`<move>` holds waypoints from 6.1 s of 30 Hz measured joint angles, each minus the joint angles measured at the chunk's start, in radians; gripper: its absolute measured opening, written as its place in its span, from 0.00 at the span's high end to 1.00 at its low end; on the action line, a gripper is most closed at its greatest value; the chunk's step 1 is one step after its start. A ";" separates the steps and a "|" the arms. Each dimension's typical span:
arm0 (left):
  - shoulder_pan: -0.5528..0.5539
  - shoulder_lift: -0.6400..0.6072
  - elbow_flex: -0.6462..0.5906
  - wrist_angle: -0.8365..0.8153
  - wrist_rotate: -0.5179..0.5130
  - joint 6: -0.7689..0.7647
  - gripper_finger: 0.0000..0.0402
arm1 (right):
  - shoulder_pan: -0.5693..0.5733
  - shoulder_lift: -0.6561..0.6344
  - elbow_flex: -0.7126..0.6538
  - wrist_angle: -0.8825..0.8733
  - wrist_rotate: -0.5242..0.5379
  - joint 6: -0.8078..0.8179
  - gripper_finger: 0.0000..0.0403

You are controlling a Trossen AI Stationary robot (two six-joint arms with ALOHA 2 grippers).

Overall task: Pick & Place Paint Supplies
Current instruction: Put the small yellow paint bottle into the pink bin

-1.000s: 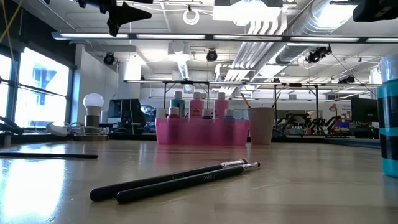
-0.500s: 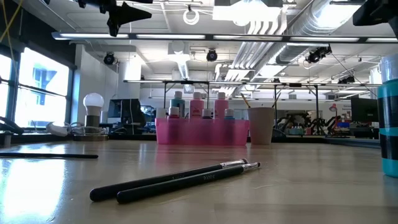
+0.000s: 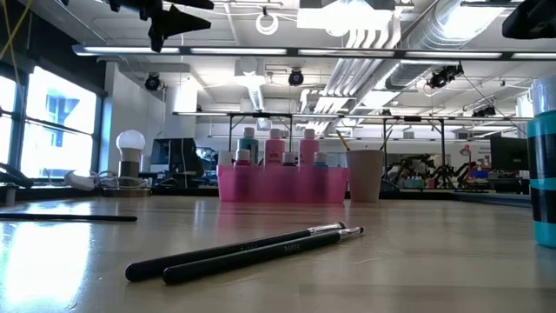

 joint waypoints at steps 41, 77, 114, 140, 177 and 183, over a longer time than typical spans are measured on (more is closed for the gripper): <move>0.000 0.000 0.000 -0.068 0.002 -0.005 0.56 | 0.002 0.111 -0.039 0.095 0.053 0.038 0.49; 0.000 0.000 0.000 -0.076 0.002 -0.026 0.56 | 0.002 0.146 -0.106 0.144 0.053 0.038 0.67; 0.000 0.000 0.000 -0.076 0.002 -0.082 0.56 | -0.127 0.032 -0.076 0.090 -0.056 -0.015 0.71; 0.000 0.000 0.000 -0.166 0.041 -0.104 0.56 | -0.623 0.229 0.483 0.008 -0.006 -0.426 0.71; 0.000 -0.001 0.000 -0.284 0.156 -0.050 0.56 | -1.032 0.699 0.803 0.068 -0.023 -0.756 0.70; 0.000 0.000 0.000 -0.281 0.142 -0.051 0.56 | -1.044 0.727 0.802 0.089 -0.035 -0.789 0.71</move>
